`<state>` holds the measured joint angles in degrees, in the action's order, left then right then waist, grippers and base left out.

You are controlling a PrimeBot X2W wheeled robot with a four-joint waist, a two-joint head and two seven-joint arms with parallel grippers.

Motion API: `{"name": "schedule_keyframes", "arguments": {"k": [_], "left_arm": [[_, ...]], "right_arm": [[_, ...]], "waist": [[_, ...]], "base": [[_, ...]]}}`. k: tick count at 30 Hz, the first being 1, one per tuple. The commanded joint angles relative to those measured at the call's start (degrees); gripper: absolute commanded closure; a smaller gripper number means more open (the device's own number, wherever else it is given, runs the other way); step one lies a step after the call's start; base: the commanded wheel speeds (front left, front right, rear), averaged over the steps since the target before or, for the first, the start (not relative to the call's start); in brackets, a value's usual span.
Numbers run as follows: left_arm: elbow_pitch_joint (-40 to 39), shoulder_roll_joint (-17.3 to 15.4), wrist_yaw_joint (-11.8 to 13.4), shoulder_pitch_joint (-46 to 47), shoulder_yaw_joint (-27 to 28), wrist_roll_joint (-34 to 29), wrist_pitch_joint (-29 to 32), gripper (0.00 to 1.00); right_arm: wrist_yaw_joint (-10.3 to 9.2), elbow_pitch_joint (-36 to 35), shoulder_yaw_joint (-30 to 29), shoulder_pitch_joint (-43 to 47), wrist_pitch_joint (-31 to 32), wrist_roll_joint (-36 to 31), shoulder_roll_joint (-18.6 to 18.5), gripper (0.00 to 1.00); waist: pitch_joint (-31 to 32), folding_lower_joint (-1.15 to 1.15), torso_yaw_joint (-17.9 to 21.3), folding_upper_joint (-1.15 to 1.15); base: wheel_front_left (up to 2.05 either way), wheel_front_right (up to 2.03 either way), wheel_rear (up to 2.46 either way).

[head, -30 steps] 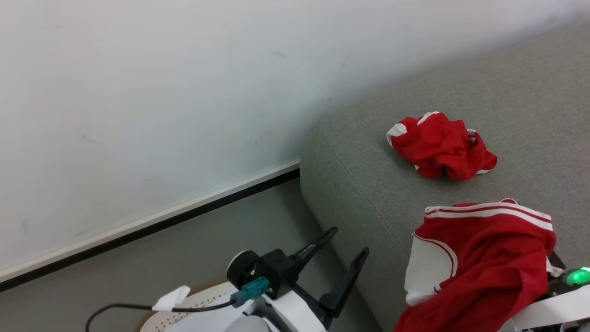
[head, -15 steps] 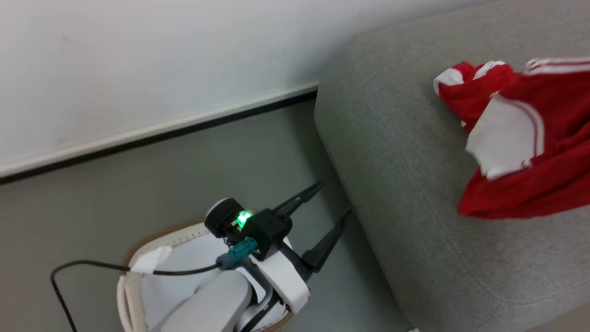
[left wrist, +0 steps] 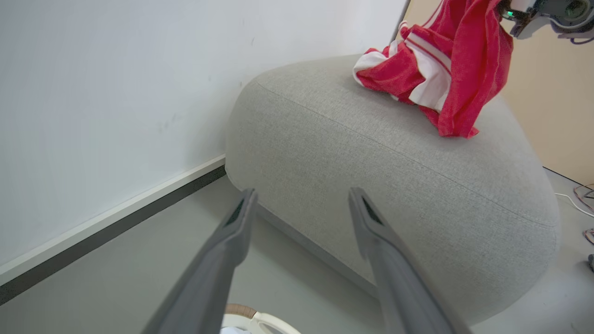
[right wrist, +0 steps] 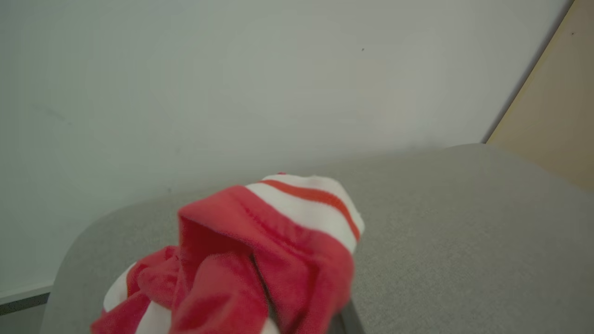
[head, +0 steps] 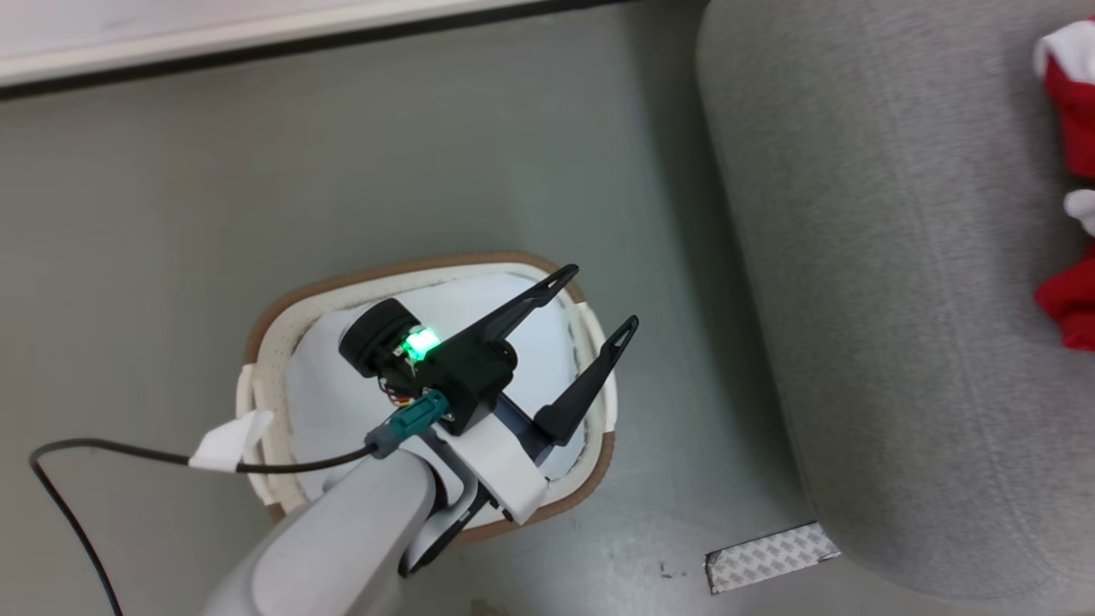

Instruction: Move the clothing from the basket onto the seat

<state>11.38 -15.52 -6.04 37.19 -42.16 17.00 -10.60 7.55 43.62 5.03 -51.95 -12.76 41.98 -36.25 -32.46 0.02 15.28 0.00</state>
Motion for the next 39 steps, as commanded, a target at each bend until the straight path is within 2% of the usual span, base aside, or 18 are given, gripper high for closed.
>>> {"name": "schedule_keyframes", "arguments": {"k": [1, 2, 4, 5, 6, 13, 19, 26, 32, 37, 39], "left_arm": [[-0.4, -0.7, 0.4, 0.5, 0.2, -1.0, 0.1, 0.0], [-0.5, -0.9, 0.5, 0.4, 0.3, -0.9, 0.0, 0.0], [-0.5, -1.0, 0.7, 0.1, 0.4, -0.7, -0.3, 0.0], [-0.4, -1.0, 0.8, -0.1, 0.5, -0.5, -0.5, 0.0], [-0.3, -1.0, 0.8, -0.3, 0.5, -0.2, -0.6, 0.0], [0.9, -0.5, 1.3, -1.3, 0.4, 0.9, -1.5, 0.0], [3.4, 0.8, 1.1, -3.5, 0.1, 2.4, -2.9, 0.0], [7.4, 3.2, 1.9, -8.9, 1.7, 5.7, -4.2, 0.0], [8.3, 4.3, 3.6, -13.2, 5.4, 7.7, -4.5, 0.0], [6.9, 4.0, 5.2, -17.0, 11.1, 8.4, -4.5, 0.0], [6.3, 3.8, 4.6, -18.4, 13.0, 9.3, -4.5, 0.0]], "right_arm": [[-0.12, 4.4, 2.0, -1.5, 2.6, -1.3, -0.4, 1.0], [-0.13, 6.5, 3.3, -1.8, 4.5, -1.9, -0.4, 0.97], [-0.13, 8.9, 5.9, -2.4, 7.4, -2.9, -0.8, 0.6], [-0.12, 9.8, 7.1, -2.5, 8.7, -3.1, -0.8, 0.16], [-0.13, 10.2, 8.3, -2.5, 10.0, -3.2, -0.6, 0.0], [-0.13, 9.9, 14.0, -2.7, 14.3, -1.5, -0.8, 0.0], [-0.13, 8.5, 20.1, -0.1, 18.7, -0.8, -1.9, 0.0], [-0.13, 1.4, 28.6, 5.3, 22.3, 2.9, -7.9, 0.0], [-0.13, -6.5, 31.2, 9.2, 18.9, 6.4, -12.8, 0.0], [-0.13, -12.7, 29.1, 12.7, 12.3, 10.3, -13.3, 0.0], [-0.13, -14.7, 28.0, 15.0, 9.0, 10.8, -12.2, 0.0]], "waist": [[-2.6, -0.02, -2.4, 0.0], [-2.7, -0.02, -2.5, 0.0], [-2.6, -0.02, -2.6, 0.0], [-2.3, -0.02, -2.6, 0.0], [-2.0, -0.02, -2.5, 0.0], [1.3, -0.02, -1.5, 0.0], [7.9, -0.02, -1.1, 0.0], [20.6, -0.02, -1.1, 0.0], [29.7, -0.02, -2.4, 0.0], [33.8, -0.02, -4.6, 0.0], [34.6, -0.02, -5.8, 0.0]], "base": [[0.0, 0.0, 0.0], [0.0, 0.0, 0.0], [0.0, 0.0, 0.0], [0.0, 0.0, 0.0], [0.0, 0.0, 0.0], [0.0, 0.0, 0.0], [0.0, 0.0, 0.0], [0.0, 0.0, 0.0], [0.0, 0.0, 0.0], [0.0, 0.0, 0.0], [0.0, 0.0, 0.0]]}}
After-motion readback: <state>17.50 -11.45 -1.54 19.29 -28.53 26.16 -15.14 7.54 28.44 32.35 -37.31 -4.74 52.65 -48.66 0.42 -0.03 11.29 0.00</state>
